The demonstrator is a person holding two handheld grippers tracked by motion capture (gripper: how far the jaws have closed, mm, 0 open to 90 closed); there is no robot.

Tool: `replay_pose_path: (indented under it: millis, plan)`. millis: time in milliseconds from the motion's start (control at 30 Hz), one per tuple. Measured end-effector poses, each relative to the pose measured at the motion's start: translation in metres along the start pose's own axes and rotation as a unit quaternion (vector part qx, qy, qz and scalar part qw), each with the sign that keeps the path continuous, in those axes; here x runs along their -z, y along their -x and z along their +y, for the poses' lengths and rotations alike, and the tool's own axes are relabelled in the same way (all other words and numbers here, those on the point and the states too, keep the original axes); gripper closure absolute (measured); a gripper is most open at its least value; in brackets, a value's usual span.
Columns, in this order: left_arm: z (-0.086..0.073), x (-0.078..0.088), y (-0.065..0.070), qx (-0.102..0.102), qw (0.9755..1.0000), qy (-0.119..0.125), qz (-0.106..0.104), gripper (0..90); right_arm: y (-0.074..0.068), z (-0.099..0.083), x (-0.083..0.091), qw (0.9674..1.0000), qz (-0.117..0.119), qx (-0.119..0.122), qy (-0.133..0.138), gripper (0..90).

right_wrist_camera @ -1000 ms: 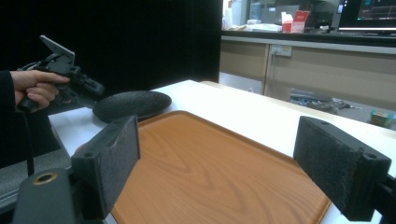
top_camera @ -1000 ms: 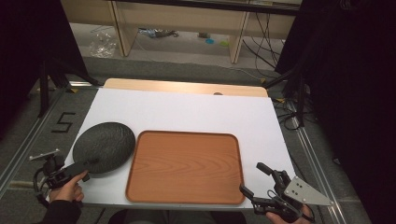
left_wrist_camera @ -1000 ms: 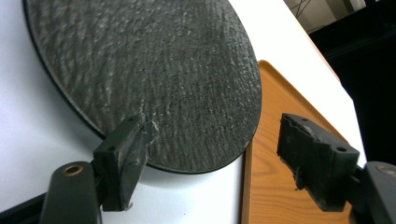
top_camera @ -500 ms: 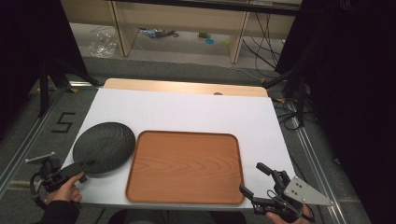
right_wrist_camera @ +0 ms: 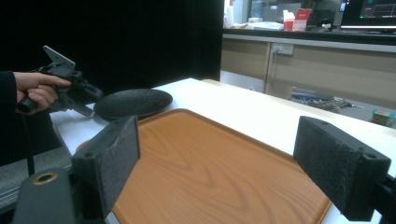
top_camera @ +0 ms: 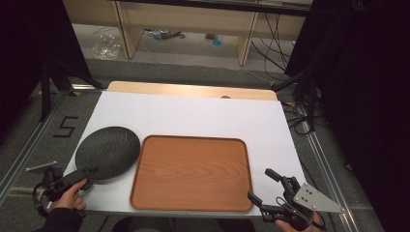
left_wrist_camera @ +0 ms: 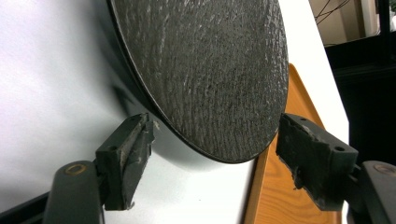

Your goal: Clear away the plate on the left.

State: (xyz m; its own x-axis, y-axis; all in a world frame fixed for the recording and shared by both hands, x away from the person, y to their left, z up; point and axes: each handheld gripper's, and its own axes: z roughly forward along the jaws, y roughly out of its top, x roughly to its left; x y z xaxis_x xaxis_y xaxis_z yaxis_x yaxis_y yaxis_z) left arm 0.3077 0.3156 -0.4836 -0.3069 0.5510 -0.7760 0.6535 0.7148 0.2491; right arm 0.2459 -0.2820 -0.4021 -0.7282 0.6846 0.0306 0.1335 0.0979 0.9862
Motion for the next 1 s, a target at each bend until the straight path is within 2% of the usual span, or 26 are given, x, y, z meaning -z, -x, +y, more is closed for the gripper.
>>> replay_pose_path:
  millis: [100, 167, 233, 333, 400, 433, 567, 667, 867, 1000]
  plan:
    - [0.002, -0.003, -0.003, 0.015, 0.9998, -0.004, -0.010, 26.6, 0.000, 0.000, 0.001, 1.0000, 0.006, -0.002, -0.003, 15.6]
    - [0.003, -0.005, -0.004, 0.023, 0.9996, -0.004, -0.015, 27.3, 0.000, 0.000, 0.000, 1.0000, 0.001, -0.001, 0.000, 15.6]
    - [0.004, -0.006, -0.005, 0.025, 0.9995, -0.001, -0.022, 27.8, 0.000, 0.000, 0.000, 1.0000, 0.003, 0.000, 0.001, 15.6]
    - [0.007, -0.009, -0.004, 0.020, 0.9996, 0.004, -0.019, 28.8, 0.000, 0.000, 0.000, 0.9999, 0.008, 0.000, -0.006, 15.7]
    - [0.010, -0.010, -0.006, 0.025, 0.9995, 0.006, -0.020, 28.6, 0.000, 0.000, 0.000, 1.0000, 0.007, 0.000, -0.003, 15.6]
    - [0.011, -0.011, -0.007, 0.028, 0.9994, 0.007, -0.022, 29.0, 0.000, 0.000, -0.001, 1.0000, 0.003, 0.000, 0.006, 15.7]
    - [0.016, -0.015, -0.010, 0.038, 0.9990, 0.012, -0.022, 29.5, -0.001, 0.000, -0.002, 0.9999, 0.007, -0.001, 0.008, 15.7]
    - [0.020, -0.018, -0.011, 0.039, 0.9989, 0.015, -0.021, 30.3, 0.000, 0.000, 0.000, 0.9999, 0.010, 0.002, -0.005, 15.7]
    - [0.022, -0.020, -0.015, 0.063, 0.9971, 0.021, -0.036, 29.7, 0.000, 0.000, -0.001, 0.9999, 0.010, 0.002, -0.004, 15.7]
    - [0.022, -0.019, -0.018, 0.074, 0.9963, 0.027, -0.037, 37.7, -0.001, 0.000, -0.001, 1.0000, 0.006, 0.002, 0.000, 15.7]
